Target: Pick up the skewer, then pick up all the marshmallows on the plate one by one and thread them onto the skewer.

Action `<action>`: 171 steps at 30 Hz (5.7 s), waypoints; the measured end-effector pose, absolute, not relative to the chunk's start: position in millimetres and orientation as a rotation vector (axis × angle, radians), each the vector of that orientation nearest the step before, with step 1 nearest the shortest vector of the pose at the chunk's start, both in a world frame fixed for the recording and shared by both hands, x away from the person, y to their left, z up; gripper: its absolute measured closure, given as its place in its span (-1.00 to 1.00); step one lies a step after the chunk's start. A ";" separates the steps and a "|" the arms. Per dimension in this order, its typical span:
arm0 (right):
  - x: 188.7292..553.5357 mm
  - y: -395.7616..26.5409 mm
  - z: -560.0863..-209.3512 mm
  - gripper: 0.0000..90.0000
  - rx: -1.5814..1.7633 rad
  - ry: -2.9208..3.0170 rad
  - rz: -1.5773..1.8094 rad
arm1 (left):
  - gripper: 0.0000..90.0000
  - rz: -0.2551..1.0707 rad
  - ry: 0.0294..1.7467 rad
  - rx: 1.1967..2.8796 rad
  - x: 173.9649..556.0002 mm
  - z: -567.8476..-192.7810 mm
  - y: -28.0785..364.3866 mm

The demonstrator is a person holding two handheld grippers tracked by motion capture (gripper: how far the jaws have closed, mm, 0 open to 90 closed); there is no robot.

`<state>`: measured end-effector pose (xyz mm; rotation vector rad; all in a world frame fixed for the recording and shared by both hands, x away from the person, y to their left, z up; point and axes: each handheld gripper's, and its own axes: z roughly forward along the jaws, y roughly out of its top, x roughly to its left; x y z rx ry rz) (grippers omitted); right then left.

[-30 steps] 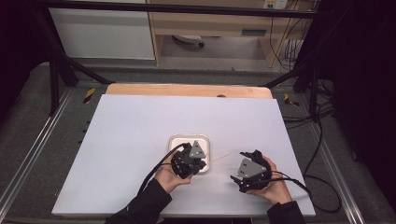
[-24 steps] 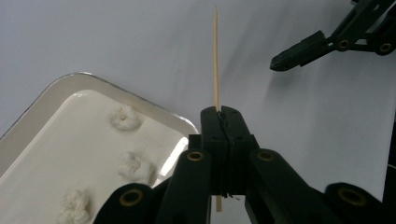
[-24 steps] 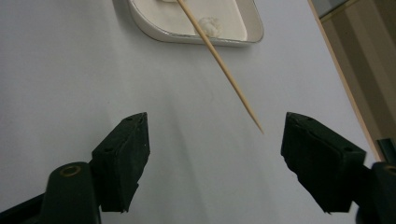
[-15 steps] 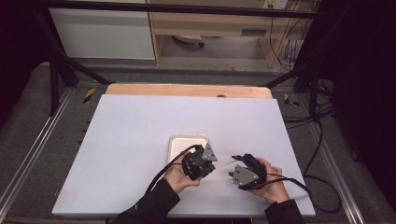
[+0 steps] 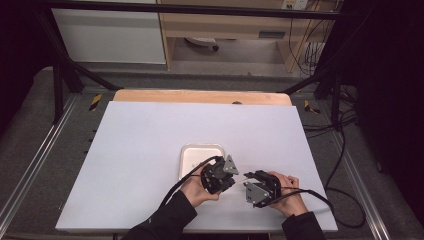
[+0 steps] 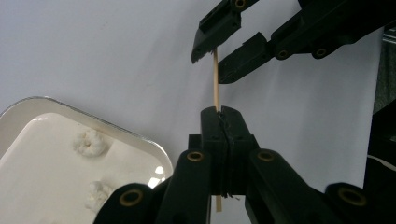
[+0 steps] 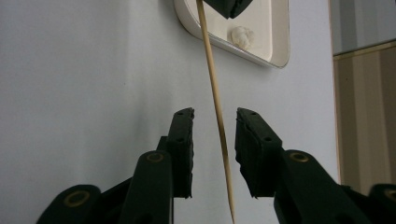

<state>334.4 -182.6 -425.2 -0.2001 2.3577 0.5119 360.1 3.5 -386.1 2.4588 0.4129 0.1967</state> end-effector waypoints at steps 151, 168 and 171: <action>405.4 -91.9 -433.3 -0.25 0.944 2.520 1.159 | 0.97 0.407 0.918 1.979 331.5 -409.2 222.0; 400.1 -87.0 -448.5 0.40 0.891 2.541 1.072 | 0.97 0.410 0.907 1.974 330.2 -409.6 219.4; 398.8 -87.0 -448.5 0.47 0.894 2.538 1.076 | 0.97 0.411 0.906 1.974 329.7 -409.8 218.6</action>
